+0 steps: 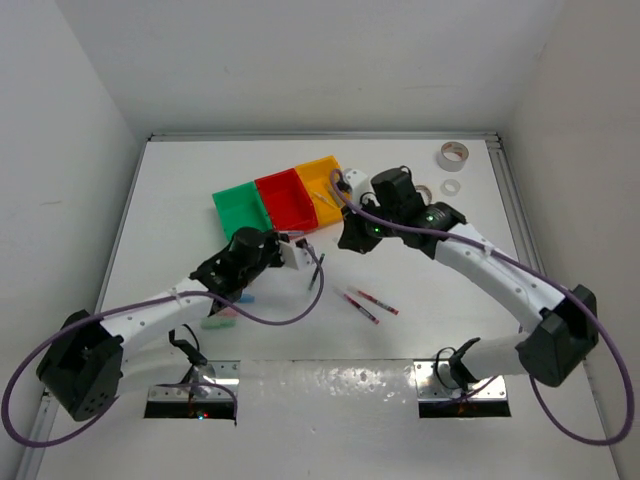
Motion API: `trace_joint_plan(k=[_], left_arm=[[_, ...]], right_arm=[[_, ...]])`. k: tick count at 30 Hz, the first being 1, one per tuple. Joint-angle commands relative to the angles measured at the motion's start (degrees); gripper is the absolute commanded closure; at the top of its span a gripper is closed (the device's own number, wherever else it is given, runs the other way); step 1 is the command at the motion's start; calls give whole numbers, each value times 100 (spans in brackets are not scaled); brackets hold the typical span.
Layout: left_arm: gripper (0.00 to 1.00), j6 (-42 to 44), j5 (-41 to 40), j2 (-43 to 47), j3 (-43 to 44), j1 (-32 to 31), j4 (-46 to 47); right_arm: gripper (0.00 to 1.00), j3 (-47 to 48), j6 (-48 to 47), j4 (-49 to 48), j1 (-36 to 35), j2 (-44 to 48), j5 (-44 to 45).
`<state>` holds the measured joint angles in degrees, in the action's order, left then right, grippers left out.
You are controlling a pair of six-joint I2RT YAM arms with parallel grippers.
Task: Sort the stationery into containers
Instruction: Close the pen cap on the pen.
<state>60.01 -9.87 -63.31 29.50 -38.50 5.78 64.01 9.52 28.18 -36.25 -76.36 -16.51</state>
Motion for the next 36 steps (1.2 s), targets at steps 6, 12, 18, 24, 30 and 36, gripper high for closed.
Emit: trace_joint_plan(k=[6, 12, 18, 24, 30, 36], left_arm=[[100, 632, 1213, 784, 75, 826, 319], [100, 1373, 2303, 1295, -471, 1213, 591], [100, 2135, 3017, 1128, -401, 1354, 573], [100, 2517, 2596, 733, -252, 1240, 644], [100, 2709, 2455, 785, -225, 1222, 424], [100, 2674, 2411, 803, -243, 1161, 283]], right_arm=[[100, 850, -143, 249, -207, -705, -361], [100, 789, 41, -172, -225, -942, -554], [100, 798, 164, -190, -198, -1083, -853], [100, 253, 585, -891, -110, -1004, -1117], [100, 384, 692, -1060, -163, -1215, -1328], [100, 376, 779, -1201, -233, -1241, -1328]])
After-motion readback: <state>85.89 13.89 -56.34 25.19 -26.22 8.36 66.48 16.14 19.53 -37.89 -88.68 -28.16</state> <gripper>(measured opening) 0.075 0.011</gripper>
